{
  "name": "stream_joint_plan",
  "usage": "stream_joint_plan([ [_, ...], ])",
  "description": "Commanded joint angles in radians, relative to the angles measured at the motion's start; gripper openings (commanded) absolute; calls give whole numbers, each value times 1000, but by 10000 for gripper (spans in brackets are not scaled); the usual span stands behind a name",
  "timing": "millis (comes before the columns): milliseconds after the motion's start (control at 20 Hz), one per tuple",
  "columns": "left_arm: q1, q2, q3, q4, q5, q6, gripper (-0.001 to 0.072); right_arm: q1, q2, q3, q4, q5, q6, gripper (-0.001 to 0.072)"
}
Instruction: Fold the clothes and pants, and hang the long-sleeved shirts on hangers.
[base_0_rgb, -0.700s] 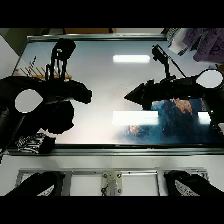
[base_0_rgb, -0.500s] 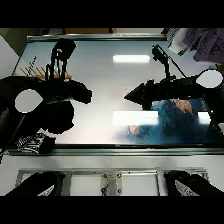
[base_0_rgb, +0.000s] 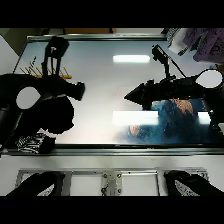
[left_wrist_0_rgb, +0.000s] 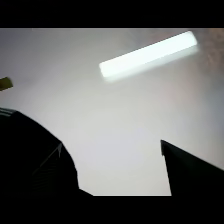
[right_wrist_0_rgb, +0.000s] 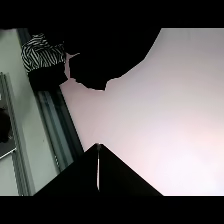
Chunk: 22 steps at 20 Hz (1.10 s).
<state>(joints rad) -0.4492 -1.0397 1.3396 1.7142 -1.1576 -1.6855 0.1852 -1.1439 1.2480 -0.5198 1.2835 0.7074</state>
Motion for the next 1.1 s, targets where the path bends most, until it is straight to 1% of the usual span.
stream_joint_plan([
  [0, 192, -69, -2, 138, -123, -43, 717, 1, 0, 0, 0, 0, 0, 17],
  [100, 332, -166, -2, 92, -152, -43, 717, 1, 0, 0, 0, 0, 0, 17],
  [150, 389, -223, -2, 92, -152, -43, 717, 1, 0, 0, 0, 0, 0, 17],
  [300, 502, -374, -2, 91, -116, -63, 717, 1, 0, 0, 0, 0, 0, 17],
  [400, 531, -459, -2, 93, -87, -69, 717, 1, 0, 0, 0, 0, 0, 17],
  [550, 536, -547, -2, 100, -77, -68, 717, 1, 0, 0, 0, 0, 0, 17],
  [750, 536, -604, -17, 101, -72, -69, 709, 1, 0, 0, 0, 0, 0, 17],
  [800, 536, -600, -37, 101, -69, -68, 515, 1, 0, 0, 0, 0, 0, 17],
  [850, 535, -589, -63, 98, -65, -68, 154, 1, 0, 0, 0, 0, 0, 17],
  [900, 530, -567, -86, 89, -62, -65, 19, 1, 0, 0, 0, 0, 0, 17],
  [1000, 488, -489, -110, 82, -64, -57, 20, 1, 0, 0, 30, 1, 1, 17],
  [1050, 456, -437, -108, 45, -71, -37, 20, 1, 0, 0, 73, 1, 5, 17],
])
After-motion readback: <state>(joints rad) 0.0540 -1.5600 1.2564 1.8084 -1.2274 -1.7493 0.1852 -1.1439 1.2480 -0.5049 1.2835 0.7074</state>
